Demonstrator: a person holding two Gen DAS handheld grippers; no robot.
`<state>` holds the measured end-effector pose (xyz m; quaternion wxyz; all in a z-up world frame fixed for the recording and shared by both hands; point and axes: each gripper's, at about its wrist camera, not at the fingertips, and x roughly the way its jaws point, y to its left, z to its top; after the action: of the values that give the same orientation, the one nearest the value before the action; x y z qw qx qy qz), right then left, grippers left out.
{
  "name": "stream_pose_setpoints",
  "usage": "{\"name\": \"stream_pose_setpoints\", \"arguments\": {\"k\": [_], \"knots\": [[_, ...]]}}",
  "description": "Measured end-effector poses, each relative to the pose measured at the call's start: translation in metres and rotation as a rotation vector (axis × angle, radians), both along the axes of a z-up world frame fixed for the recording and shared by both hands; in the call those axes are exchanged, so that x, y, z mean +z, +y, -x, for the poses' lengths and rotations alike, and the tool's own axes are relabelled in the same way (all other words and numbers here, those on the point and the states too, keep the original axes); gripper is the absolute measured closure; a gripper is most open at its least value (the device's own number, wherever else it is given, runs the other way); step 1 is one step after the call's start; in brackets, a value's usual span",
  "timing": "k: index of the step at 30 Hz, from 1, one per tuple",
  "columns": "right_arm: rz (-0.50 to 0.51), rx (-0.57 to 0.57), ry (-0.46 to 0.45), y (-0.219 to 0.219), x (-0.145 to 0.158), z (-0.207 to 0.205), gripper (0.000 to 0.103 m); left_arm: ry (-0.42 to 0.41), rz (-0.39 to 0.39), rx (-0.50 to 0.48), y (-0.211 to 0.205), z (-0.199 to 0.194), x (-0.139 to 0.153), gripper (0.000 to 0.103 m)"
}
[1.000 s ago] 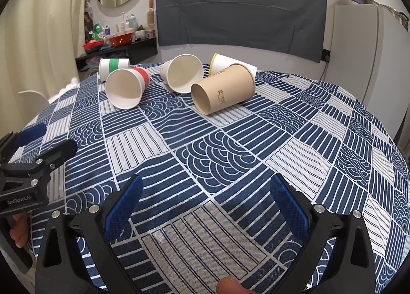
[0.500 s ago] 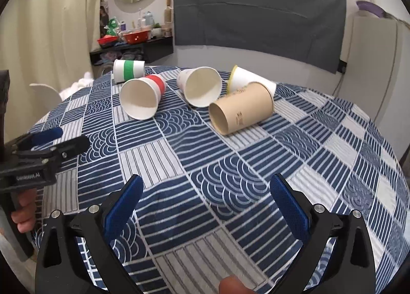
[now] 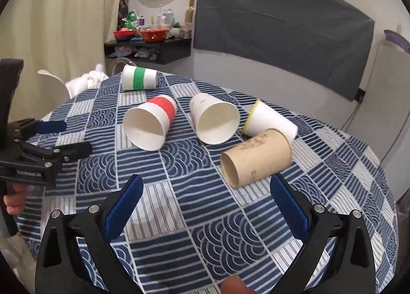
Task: Flip cup upside down
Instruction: 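Move the right tool toward the white pink-heart cup and close around its rim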
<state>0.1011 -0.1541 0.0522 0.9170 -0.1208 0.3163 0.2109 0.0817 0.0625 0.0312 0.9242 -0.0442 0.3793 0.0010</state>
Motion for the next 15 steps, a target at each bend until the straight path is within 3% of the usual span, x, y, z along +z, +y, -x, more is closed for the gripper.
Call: {"name": "stream_pose_setpoints", "arguments": {"k": [4,8,15], "knots": [[0.023,0.005,0.002,0.007,0.004,-0.021,0.008,0.040,0.031,-0.009,0.008,-0.018,0.003,0.006],[0.024,0.029,0.028,0.012,0.004,-0.046,0.008,0.058,-0.018,-0.010,0.009,-0.033,0.004,0.006],[0.035,0.081,0.057,0.029,0.005,-0.093,0.008,0.095,-0.028,-0.032,0.011,-0.047,0.002,0.006]]}}
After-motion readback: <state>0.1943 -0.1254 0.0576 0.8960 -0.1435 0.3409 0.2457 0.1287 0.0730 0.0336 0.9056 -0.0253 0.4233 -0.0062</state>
